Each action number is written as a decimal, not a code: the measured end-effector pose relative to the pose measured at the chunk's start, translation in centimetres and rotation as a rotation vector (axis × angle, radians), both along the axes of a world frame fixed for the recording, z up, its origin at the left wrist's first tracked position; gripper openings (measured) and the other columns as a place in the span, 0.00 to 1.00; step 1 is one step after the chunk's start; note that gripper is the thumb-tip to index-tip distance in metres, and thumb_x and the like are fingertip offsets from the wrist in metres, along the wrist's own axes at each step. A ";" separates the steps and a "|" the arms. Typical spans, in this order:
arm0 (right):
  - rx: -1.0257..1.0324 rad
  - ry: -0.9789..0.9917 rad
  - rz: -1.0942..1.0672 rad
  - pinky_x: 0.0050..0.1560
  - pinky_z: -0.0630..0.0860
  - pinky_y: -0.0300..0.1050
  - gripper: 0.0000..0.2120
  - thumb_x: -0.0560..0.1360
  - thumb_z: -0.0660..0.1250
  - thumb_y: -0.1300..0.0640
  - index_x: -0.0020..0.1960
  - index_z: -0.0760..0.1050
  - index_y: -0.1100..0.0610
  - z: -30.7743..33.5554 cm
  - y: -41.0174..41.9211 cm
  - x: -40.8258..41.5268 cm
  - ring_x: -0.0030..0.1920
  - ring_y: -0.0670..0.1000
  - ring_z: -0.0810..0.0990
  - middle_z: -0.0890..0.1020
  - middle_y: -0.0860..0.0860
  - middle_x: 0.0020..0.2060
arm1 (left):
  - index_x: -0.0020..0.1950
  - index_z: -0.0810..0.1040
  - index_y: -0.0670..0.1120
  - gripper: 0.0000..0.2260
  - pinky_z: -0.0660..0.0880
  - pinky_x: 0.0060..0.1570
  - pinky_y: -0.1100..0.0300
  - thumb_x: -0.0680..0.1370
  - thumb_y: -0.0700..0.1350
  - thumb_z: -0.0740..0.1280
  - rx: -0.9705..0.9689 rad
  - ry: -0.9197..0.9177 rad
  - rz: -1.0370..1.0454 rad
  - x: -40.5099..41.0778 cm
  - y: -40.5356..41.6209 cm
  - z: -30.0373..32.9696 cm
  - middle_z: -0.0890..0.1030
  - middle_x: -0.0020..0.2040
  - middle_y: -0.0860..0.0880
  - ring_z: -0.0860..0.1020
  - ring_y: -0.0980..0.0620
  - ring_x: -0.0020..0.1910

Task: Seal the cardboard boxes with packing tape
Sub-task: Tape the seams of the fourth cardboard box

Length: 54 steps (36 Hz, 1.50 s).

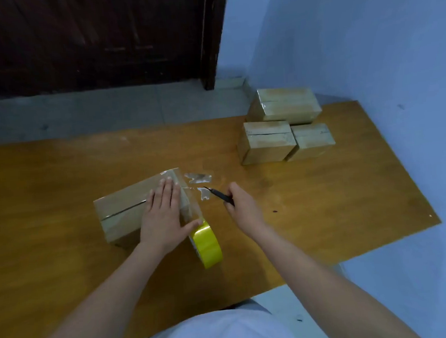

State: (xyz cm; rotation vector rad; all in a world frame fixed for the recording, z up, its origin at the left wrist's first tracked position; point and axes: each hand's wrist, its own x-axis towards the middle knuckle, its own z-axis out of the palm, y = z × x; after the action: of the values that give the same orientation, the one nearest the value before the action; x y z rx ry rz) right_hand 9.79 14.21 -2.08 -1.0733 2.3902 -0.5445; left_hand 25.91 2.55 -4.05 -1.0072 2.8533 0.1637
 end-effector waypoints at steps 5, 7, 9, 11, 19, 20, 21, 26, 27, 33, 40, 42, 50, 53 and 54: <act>-0.127 0.352 0.342 0.33 0.70 0.48 0.06 0.72 0.68 0.63 0.47 0.73 0.58 3.0 0.7 0.7 0.42 0.56 0.76 0.77 0.53 0.42 | 0.78 0.47 0.42 0.48 0.42 0.74 0.50 0.71 0.75 0.49 0.033 0.054 -0.001 0.2 -0.1 0.3 0.47 0.79 0.44 0.43 0.46 0.78; -0.130 0.449 0.414 0.29 0.64 0.43 0.11 0.66 0.73 0.65 0.43 0.72 0.58 3.4 1.1 1.2 0.35 0.56 0.76 0.76 0.53 0.36 | 0.78 0.46 0.42 0.47 0.41 0.74 0.50 0.72 0.74 0.51 0.051 0.047 -0.005 0.3 -0.1 0.4 0.45 0.79 0.44 0.41 0.47 0.77; -0.116 0.512 0.458 0.27 0.60 0.39 0.14 0.62 0.76 0.67 0.40 0.72 0.57 3.8 1.2 1.9 0.30 0.55 0.74 0.74 0.52 0.32 | 0.78 0.46 0.42 0.47 0.41 0.75 0.50 0.72 0.73 0.52 0.063 0.070 -0.004 0.3 -0.1 0.5 0.46 0.79 0.44 0.41 0.47 0.77; -0.101 0.555 0.471 0.27 0.58 0.38 0.16 0.59 0.77 0.67 0.39 0.74 0.57 4.1 1.0 2.6 0.28 0.54 0.73 0.74 0.52 0.30 | 0.78 0.45 0.42 0.47 0.41 0.75 0.50 0.72 0.73 0.52 0.078 0.075 -0.007 0.3 0.0 0.5 0.44 0.79 0.44 0.40 0.47 0.77; 0.004 0.584 0.546 0.29 0.64 0.39 0.18 0.57 0.79 0.66 0.42 0.77 0.54 3.0 -0.2 3.0 0.32 0.52 0.77 0.78 0.49 0.34 | 0.78 0.42 0.42 0.48 0.38 0.74 0.50 0.72 0.74 0.50 0.074 0.052 -0.017 0.4 -0.1 0.3 0.42 0.79 0.44 0.39 0.47 0.77; 0.004 0.592 0.551 0.28 0.65 0.39 0.17 0.57 0.78 0.66 0.42 0.77 0.54 2.9 -0.2 3.0 0.32 0.52 0.77 0.78 0.49 0.34 | 0.78 0.42 0.42 0.48 0.38 0.74 0.51 0.72 0.74 0.50 0.072 0.055 -0.013 0.3 -0.1 0.3 0.42 0.79 0.44 0.39 0.47 0.77; -0.005 0.594 0.557 0.28 0.66 0.39 0.17 0.58 0.78 0.67 0.42 0.78 0.54 2.8 -0.3 3.0 0.32 0.52 0.77 0.78 0.49 0.34 | 0.78 0.42 0.42 0.48 0.38 0.74 0.51 0.72 0.74 0.49 0.073 0.057 -0.010 0.3 -0.1 0.3 0.42 0.79 0.44 0.39 0.47 0.77; 0.010 0.611 0.586 0.30 0.68 0.42 0.17 0.60 0.75 0.69 0.45 0.79 0.57 2.6 -0.4 2.7 0.35 0.55 0.79 0.79 0.53 0.36 | 0.78 0.42 0.42 0.47 0.39 0.74 0.50 0.72 0.74 0.48 0.066 0.064 -0.016 0.4 -0.1 0.1 0.43 0.79 0.44 0.39 0.47 0.77; 0.036 0.604 0.571 0.33 0.69 0.45 0.17 0.63 0.73 0.69 0.49 0.79 0.57 2.5 -0.4 2.6 0.38 0.57 0.79 0.79 0.55 0.39 | 0.78 0.42 0.42 0.48 0.39 0.74 0.50 0.72 0.75 0.48 0.067 0.061 -0.018 0.4 -0.1 0.1 0.42 0.79 0.43 0.39 0.47 0.77; 0.293 0.517 0.323 0.39 0.65 0.49 0.17 0.72 0.60 0.72 0.58 0.69 0.59 2.1 0.1 1.5 0.48 0.58 0.74 0.76 0.57 0.50 | 0.78 0.40 0.42 0.52 0.39 0.74 0.50 0.66 0.78 0.38 0.063 0.037 -0.029 0.3 -0.4 -0.6 0.42 0.79 0.44 0.38 0.47 0.77; 0.459 0.168 -0.126 0.43 0.69 0.49 0.12 0.76 0.57 0.69 0.59 0.66 0.61 -1.2 1.5 1.8 0.55 0.59 0.76 0.75 0.58 0.56 | 0.77 0.39 0.42 0.53 0.38 0.74 0.50 0.62 0.76 0.31 0.082 0.041 -0.033 0.3 -0.4 -0.4 0.40 0.78 0.44 0.36 0.48 0.76; 0.482 0.092 -0.210 0.47 0.70 0.49 0.14 0.78 0.57 0.68 0.63 0.65 0.61 -2.5 2.1 2.0 0.60 0.59 0.73 0.73 0.59 0.61 | 0.76 0.36 0.42 0.52 0.37 0.74 0.50 0.62 0.76 0.31 0.084 0.049 -0.029 0.4 -0.4 -0.5 0.40 0.78 0.44 0.34 0.49 0.75; 0.285 0.087 -0.214 0.61 0.69 0.49 0.16 0.82 0.56 0.51 0.63 0.68 0.60 -4.3 1.6 2.4 0.64 0.56 0.68 0.70 0.55 0.62 | 0.78 0.41 0.42 0.52 0.37 0.73 0.51 0.64 0.77 0.35 0.081 0.059 -0.018 0.3 -0.2 -0.3 0.43 0.79 0.44 0.38 0.48 0.76; 0.051 -0.222 -0.248 0.66 0.67 0.49 0.18 0.81 0.58 0.49 0.63 0.72 0.61 -2.9 -0.2 2.9 0.66 0.55 0.67 0.71 0.55 0.63 | 0.78 0.40 0.42 0.51 0.35 0.72 0.51 0.67 0.78 0.39 0.067 0.047 -0.020 0.2 -0.2 -0.4 0.41 0.79 0.44 0.37 0.48 0.76; 0.013 -0.337 -0.249 0.67 0.65 0.49 0.16 0.81 0.58 0.50 0.62 0.73 0.60 -2.5 -0.7 3.3 0.66 0.53 0.66 0.70 0.54 0.63 | 0.78 0.41 0.42 0.50 0.36 0.72 0.51 0.69 0.78 0.42 0.061 0.057 -0.020 0.3 -0.1 -0.5 0.42 0.79 0.44 0.37 0.48 0.76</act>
State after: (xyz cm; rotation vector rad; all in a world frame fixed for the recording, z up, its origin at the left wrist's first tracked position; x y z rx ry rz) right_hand 13.07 13.53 -4.57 -0.6206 2.2313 -0.7303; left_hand 26.17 2.41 -4.53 -0.9782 2.8891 0.2799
